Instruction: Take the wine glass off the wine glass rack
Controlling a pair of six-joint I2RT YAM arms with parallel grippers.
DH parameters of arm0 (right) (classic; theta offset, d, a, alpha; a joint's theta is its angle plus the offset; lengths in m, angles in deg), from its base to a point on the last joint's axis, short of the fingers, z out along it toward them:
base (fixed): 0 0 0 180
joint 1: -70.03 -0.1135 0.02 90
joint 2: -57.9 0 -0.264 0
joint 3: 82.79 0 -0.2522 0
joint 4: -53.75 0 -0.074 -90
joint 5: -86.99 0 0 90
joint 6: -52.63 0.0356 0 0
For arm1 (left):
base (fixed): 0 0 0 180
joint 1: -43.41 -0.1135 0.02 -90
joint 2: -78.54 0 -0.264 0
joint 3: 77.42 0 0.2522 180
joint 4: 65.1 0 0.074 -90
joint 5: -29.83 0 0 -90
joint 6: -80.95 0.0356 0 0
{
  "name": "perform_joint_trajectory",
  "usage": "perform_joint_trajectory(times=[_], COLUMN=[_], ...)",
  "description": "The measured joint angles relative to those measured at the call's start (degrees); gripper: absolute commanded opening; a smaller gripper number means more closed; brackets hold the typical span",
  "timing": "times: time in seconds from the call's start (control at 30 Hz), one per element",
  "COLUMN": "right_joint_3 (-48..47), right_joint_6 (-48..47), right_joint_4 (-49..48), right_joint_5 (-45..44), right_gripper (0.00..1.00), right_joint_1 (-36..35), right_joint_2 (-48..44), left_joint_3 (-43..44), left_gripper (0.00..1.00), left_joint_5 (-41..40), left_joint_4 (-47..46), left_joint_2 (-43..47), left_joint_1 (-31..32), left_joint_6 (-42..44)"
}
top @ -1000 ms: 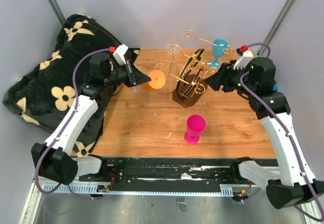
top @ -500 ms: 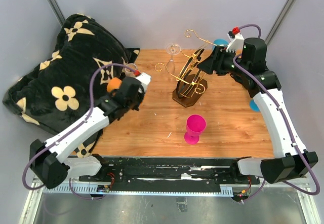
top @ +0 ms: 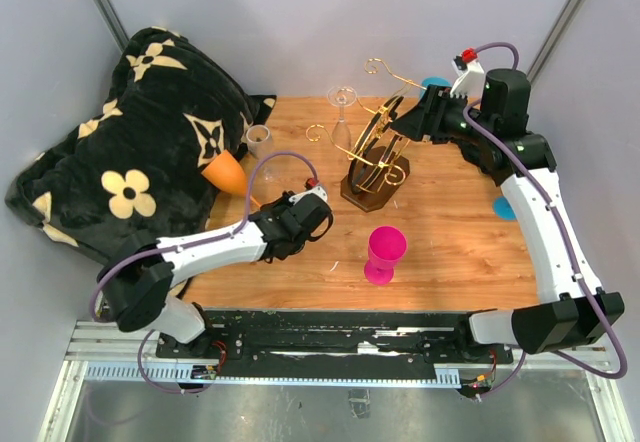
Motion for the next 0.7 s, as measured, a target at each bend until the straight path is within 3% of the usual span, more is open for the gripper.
perform_joint_trajectory(times=[0.27, 0.7], right_joint_3=[0.0, 0.0], right_joint_6=[0.28, 0.72], right_joint_4=[-1.01, -1.31], right_joint_5=[2.47, 4.07], right_gripper=[0.61, 0.62], right_joint_1=[1.29, 2.82], right_joint_2=[0.57, 0.55], left_joint_3=[3.8, 12.68], left_gripper=[0.01, 0.01], left_joint_5=[-9.77, -17.14], left_joint_4=[1.14, 11.47], left_joint_2=[-14.91, -31.58], left_joint_1=[1.84, 3.91], left_joint_6=[-4.15, -25.46])
